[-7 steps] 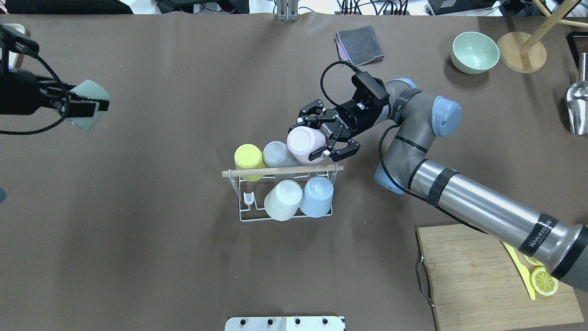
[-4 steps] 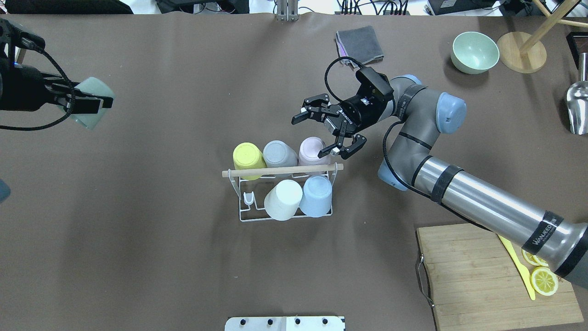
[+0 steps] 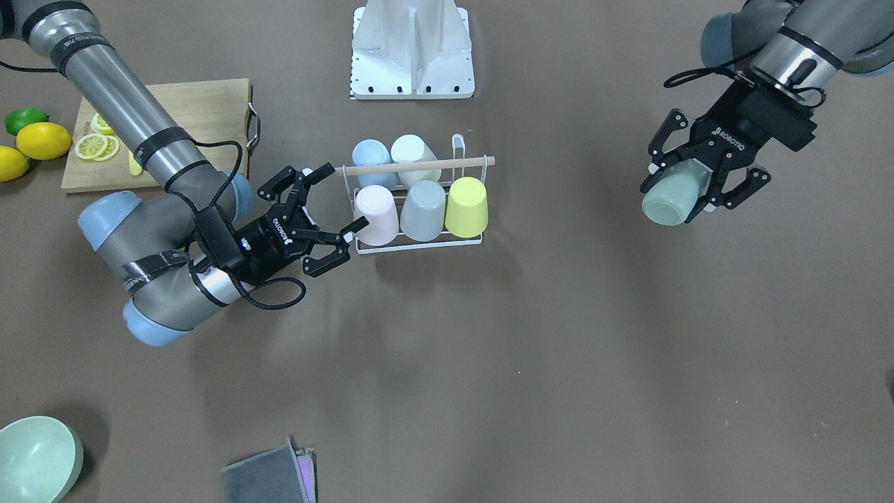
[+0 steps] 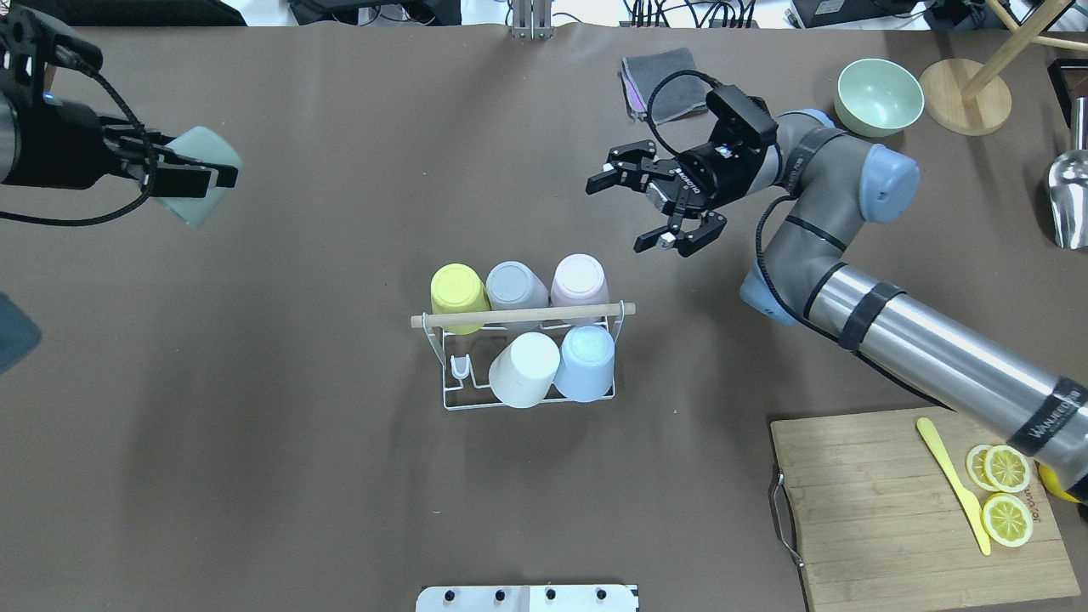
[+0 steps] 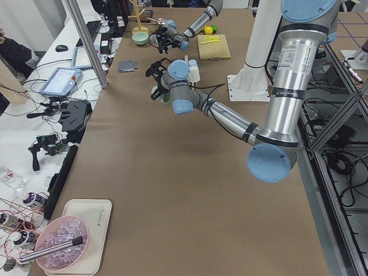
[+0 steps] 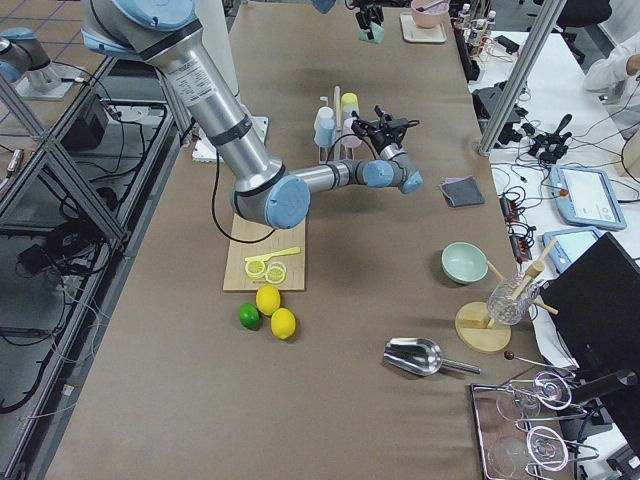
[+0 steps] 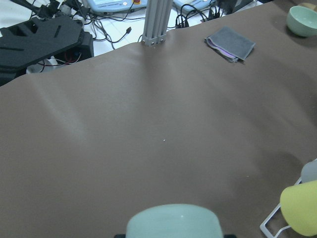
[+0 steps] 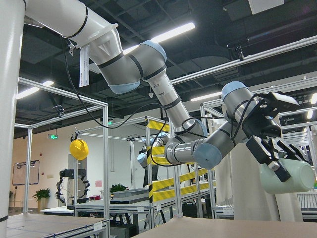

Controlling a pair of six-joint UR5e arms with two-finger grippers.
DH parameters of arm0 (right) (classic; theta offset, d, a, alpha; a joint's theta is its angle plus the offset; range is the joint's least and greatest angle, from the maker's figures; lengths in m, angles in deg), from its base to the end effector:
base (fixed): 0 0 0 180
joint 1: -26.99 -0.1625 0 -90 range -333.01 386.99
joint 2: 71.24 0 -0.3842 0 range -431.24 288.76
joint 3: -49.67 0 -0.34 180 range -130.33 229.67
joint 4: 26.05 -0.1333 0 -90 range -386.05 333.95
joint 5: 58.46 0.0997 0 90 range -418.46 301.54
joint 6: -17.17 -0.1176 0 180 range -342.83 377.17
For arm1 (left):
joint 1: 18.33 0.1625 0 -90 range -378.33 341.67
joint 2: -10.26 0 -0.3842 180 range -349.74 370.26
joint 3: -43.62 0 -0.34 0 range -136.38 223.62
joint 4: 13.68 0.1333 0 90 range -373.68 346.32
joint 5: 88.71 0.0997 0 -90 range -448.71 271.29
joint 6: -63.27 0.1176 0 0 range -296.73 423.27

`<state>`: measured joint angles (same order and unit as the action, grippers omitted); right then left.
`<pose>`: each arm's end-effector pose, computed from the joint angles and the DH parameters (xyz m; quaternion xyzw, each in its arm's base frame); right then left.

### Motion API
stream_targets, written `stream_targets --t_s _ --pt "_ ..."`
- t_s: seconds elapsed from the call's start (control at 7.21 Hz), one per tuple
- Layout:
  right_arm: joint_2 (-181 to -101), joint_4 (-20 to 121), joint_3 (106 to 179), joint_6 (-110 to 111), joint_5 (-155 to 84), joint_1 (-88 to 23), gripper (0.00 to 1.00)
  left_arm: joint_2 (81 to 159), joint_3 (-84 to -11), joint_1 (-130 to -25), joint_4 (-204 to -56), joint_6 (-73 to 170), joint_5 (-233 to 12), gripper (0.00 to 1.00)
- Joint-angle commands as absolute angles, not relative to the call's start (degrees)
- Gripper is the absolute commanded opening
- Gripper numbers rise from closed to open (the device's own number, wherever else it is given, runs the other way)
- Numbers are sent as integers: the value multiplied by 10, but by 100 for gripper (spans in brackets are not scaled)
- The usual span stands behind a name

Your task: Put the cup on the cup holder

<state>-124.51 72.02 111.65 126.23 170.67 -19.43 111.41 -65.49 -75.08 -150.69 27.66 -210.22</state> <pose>-0.4173 -0.5203 0.3289 0.5084 -0.7871 -0.3405 0.0775 0.2073 -0.4473 0.2930 0.3757 0.5147 0.1540 0.7551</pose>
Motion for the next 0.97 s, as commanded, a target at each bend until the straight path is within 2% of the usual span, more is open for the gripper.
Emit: stream_targets --t_s 0.0,0.14,0.55,0.83 --pt "-1315 752 1166 1123 1670 -225 99 1174 -666 -744 -1516 239 -2106 0" --pt "-1348 762 1185 1054 1645 -247 99 1197 -660 -740 -1547 227 -2104 0" --pt "-1441 764 1269 749 1612 -307 95 1180 -651 -733 -1739 178 -2040 0" --pt "-1447 764 1279 569 1538 -326 94 1168 -651 -571 -1845 183 -1800 0"
